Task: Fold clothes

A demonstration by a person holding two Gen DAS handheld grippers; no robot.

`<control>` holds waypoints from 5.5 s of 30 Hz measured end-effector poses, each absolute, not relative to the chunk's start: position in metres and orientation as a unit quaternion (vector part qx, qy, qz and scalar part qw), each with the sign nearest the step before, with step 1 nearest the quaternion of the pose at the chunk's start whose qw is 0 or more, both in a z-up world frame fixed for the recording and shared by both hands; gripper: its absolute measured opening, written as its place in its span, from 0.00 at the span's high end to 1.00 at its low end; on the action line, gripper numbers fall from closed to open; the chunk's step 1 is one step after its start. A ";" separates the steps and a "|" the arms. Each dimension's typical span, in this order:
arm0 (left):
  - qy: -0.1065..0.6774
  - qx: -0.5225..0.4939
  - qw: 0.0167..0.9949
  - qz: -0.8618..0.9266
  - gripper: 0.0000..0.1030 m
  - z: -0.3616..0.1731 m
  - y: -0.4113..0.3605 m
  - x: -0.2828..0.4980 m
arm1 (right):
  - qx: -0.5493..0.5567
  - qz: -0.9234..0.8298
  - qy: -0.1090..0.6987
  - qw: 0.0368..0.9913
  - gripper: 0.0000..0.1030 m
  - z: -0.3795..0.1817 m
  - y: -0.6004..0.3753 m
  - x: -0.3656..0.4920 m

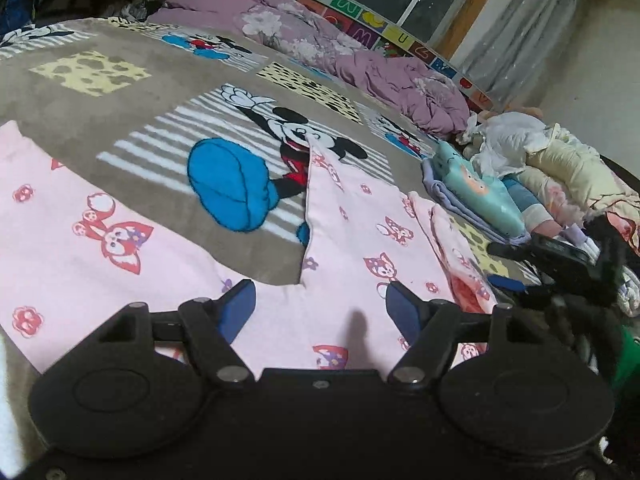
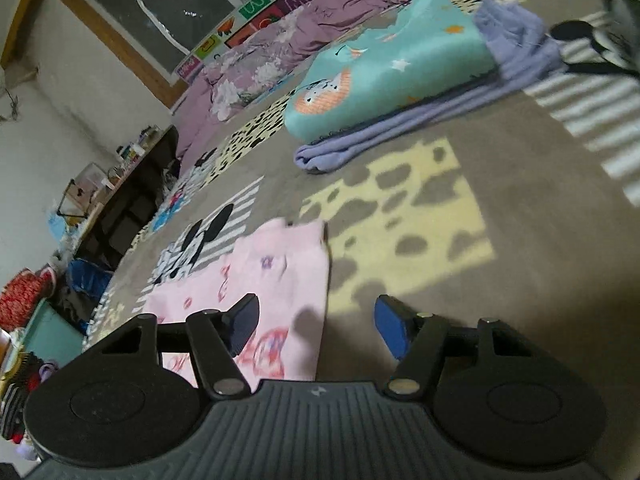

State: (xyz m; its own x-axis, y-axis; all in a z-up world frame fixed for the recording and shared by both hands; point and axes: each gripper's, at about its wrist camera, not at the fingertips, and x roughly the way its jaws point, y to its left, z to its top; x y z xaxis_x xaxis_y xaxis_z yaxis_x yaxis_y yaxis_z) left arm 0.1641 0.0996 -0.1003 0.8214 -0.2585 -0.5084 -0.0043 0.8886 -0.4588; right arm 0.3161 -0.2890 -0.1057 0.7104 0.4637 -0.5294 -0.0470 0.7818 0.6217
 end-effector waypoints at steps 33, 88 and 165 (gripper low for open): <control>0.292 -0.246 0.921 -0.073 0.30 -0.102 0.108 0.161 | 0.286 0.066 0.219 0.931 0.96 -0.035 -0.351 0.245; 0.220 -0.166 0.958 -0.079 0.31 -0.059 0.089 0.118 | 0.279 -0.123 0.209 0.929 0.83 -0.063 -0.419 0.099; 0.388 -0.314 0.857 -0.129 0.94 -0.118 0.156 0.397 | 0.236 0.152 0.350 0.894 0.93 -0.107 -0.294 0.389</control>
